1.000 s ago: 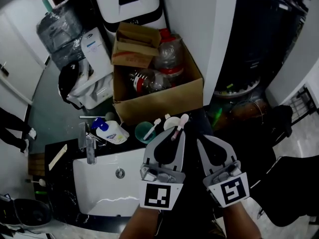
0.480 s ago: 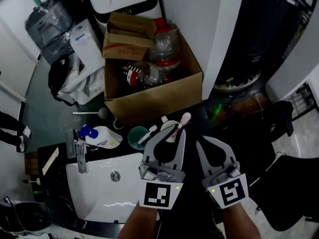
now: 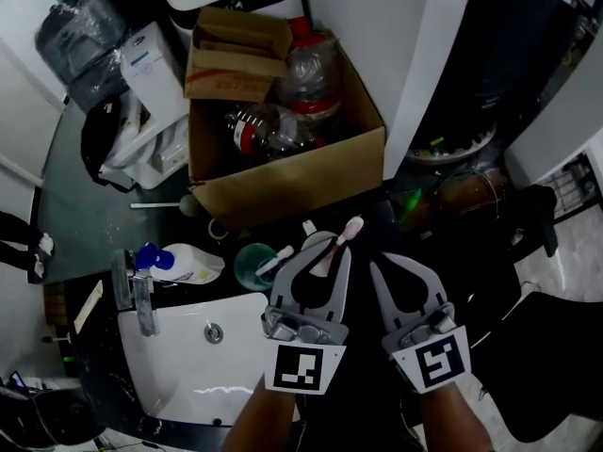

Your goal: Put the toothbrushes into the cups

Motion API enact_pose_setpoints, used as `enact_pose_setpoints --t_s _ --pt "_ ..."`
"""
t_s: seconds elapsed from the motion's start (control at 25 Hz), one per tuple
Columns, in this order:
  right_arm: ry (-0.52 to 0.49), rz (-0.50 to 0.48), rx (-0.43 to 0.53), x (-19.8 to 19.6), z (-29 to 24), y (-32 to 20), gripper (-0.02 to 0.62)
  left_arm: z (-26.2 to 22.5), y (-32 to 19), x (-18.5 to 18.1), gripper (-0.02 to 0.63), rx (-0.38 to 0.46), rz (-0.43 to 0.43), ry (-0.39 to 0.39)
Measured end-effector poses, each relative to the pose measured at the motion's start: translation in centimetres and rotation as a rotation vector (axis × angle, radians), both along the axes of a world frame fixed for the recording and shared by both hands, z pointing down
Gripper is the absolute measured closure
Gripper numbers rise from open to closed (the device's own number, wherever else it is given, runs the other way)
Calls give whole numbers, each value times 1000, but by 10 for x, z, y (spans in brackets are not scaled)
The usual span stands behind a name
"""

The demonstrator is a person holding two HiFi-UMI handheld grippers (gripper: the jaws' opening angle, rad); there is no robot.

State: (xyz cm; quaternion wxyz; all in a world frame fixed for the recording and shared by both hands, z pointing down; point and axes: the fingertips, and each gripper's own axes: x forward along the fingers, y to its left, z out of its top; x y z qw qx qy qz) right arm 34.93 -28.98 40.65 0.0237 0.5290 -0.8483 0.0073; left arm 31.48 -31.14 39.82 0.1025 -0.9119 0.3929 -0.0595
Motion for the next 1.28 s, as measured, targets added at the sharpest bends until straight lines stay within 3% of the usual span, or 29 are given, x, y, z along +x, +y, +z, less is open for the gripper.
enact_pose_setpoints --t_s 0.72,0.88,1.28 --pt "1 -24 -18 -5 11 -2 561 11 3 -6 561 6 -40 -60" --pt "-2 -27 -22 -10 12 0 561 13 5 -8 525 4 -43 -70" --pt "23 -45 -18 -22 12 3 561 16 10 -19 520 -15 -61 -62"
